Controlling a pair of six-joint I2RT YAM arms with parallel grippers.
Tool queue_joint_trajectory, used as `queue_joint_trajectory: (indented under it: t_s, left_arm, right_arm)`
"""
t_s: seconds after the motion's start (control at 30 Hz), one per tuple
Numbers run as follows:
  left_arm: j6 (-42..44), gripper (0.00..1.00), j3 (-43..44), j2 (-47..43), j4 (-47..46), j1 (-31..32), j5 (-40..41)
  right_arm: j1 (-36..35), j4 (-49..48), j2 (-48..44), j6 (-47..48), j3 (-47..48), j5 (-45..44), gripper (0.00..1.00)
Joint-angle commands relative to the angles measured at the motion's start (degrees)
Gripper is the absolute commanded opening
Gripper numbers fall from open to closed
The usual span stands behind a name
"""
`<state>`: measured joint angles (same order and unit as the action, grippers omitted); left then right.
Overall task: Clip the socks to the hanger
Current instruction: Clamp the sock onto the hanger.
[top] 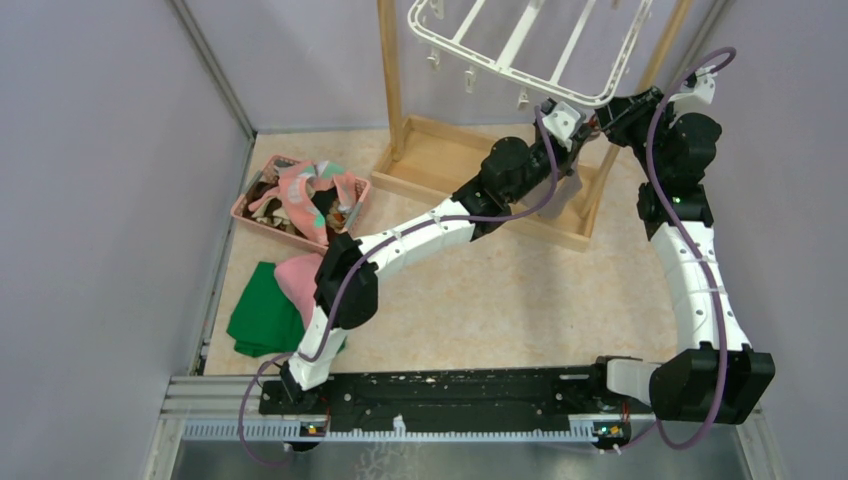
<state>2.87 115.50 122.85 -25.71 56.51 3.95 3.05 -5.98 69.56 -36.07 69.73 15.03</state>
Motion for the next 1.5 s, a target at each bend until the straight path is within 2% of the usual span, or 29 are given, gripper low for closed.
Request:
queue_joint_trajectory:
  t_s: [0.0,0.13,0.67,1.03,1.1,1.23,1.47]
  left_arm:
    - [-0.8,0.0,2.9,-3.9,-3.7,0.0,-0.3]
    - [-0.8,0.0,3.0,-3.8,-3.6,0.0,-0.4]
    - [-1.6,0.0,5.3,-2.4,-2.6,0.0,-1.3]
    - [-2.3,0.0,4.5,-2.5,-3.1,0.0,-1.3]
    - [-2.6,0.13,3.5,-3.1,-3.7,0.0,-1.1]
    - [-2.8,0.3,0.4,-5.2,-5.3,0.0,-1.5]
    - [-2.8,0.48,-11.0,-12.8,-8.9,0.0,-2.6]
  right_arm:
    - [-0.5,-1.1,-0.1,0.7,1.7,0.5,0.0]
    - [-0.6,-1.2,0.0,0.5,1.9,0.7,0.06]
    - [-0.6,-1.3,-0.6,0.0,1.6,-0.2,0.45]
    - [-0.5,-1.5,-4.5,1.0,-1.0,-3.1,0.84]
    - [-0.4,-2.1,-6.1,1.5,-2.2,-3.2,0.88]
    - [0.0,-2.1,-8.6,2.6,-4.2,-3.4,0.93]
    - [0.8,-4.1,-13.7,3.8,-9.6,-1.6,0.98]
